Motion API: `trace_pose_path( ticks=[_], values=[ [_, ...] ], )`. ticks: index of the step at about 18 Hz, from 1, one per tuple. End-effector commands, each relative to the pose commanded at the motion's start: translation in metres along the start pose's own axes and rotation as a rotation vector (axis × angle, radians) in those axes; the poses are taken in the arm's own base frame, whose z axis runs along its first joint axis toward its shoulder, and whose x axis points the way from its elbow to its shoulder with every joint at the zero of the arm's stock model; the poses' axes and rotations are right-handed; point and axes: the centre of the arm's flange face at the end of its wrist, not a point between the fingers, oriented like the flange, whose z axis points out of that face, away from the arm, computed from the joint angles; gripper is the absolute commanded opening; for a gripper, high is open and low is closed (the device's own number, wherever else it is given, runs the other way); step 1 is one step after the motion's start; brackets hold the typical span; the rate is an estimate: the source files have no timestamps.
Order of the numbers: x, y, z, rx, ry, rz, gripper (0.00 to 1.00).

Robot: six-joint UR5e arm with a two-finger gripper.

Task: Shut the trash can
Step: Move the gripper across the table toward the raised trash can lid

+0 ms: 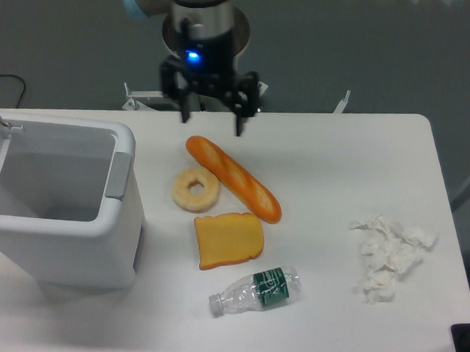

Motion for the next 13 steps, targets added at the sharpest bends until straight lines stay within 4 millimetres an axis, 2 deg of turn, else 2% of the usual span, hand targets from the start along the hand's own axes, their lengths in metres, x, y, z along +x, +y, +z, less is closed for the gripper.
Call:
trace_pose_path(
  ticks=[2, 3, 5, 9, 13],
  values=[
    [0.029, -0.005, -0.014, 0.039, 0.025, -0.001, 1.00],
    [0.035, -0.007, -0.017, 0.048, 0.034, -0.004, 1.00],
    [0.072, -0.020, -0.034, 0.105, 0.094, -0.036, 1.00],
    [0.105, -0.029, -0.042, 0.130, 0.144, -0.014, 1.00],
    [0.135, -0.049, -0.043, 0.153, 0.172, 0.013, 1.00]
  ],
)
